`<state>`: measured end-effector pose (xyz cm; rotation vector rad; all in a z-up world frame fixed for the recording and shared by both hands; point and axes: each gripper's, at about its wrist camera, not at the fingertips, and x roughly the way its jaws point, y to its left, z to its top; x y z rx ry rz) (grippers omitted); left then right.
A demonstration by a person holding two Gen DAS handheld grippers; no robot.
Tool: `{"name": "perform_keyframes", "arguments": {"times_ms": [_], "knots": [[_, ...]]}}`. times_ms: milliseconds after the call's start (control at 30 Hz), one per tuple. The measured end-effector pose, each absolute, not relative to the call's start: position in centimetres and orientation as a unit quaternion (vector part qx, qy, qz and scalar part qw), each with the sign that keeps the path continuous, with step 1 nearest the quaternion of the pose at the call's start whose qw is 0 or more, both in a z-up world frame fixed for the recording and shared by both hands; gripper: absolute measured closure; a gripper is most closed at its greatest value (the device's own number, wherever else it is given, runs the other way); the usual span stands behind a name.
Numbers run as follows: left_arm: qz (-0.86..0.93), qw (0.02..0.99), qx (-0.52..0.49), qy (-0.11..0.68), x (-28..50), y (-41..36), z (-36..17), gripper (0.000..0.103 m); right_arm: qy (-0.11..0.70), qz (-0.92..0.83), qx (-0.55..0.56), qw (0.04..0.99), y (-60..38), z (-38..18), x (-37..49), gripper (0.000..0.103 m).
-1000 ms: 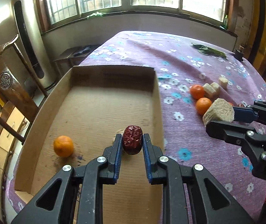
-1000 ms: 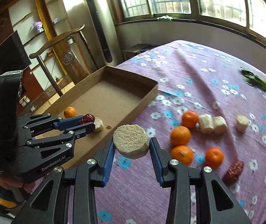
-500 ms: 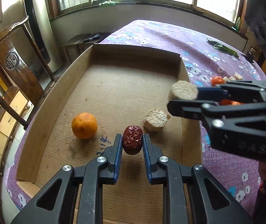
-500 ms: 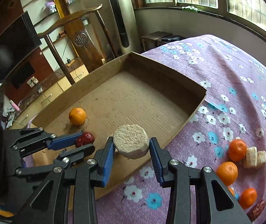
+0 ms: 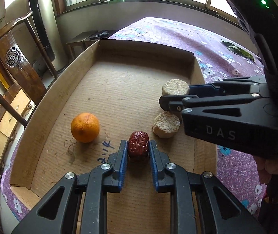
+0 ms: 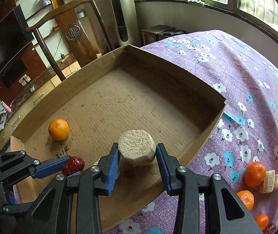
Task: Organize fruits
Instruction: 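Lower the date and yam slice into the tray and open both tools, then move both tools back toward the remaining fruits on the cloth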
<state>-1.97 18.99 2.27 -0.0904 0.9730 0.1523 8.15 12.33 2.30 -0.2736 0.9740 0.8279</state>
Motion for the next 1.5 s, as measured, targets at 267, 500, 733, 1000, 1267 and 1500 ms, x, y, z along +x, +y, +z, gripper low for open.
{"name": "perform_keyframes", "arguments": {"times_ms": [267,500,733,1000,1267,1500], "knots": [[0.087,0.883,-0.049,0.459,-2.6,18.9,2.4,0.049,0.441,0.387,-0.111,0.802,10.9,3.5,6.7,0.053],[0.089,0.896,-0.054,0.432,-3.6,17.4,3.7,0.035,0.416,0.380,-0.076,0.822,6.0,6.1,3.9,0.047],[0.075,0.914,-0.040,0.397,-4.1,13.4,5.3,0.029,0.402,0.318,-0.044,0.858,-1.9,7.4,1.7,0.038],[0.053,0.919,-0.022,0.390,-3.8,7.9,6.1,0.021,0.402,0.257,-0.033,0.878,-9.0,7.1,0.2,0.028],[0.044,0.915,-0.035,0.399,-3.3,5.7,6.1,0.021,0.410,0.243,-0.026,0.879,-12.1,6.0,1.0,0.027],[0.048,0.907,-0.038,0.417,-2.2,4.2,5.2,0.021,0.413,0.223,-0.016,0.883,-13.1,4.2,2.1,0.026]]}}
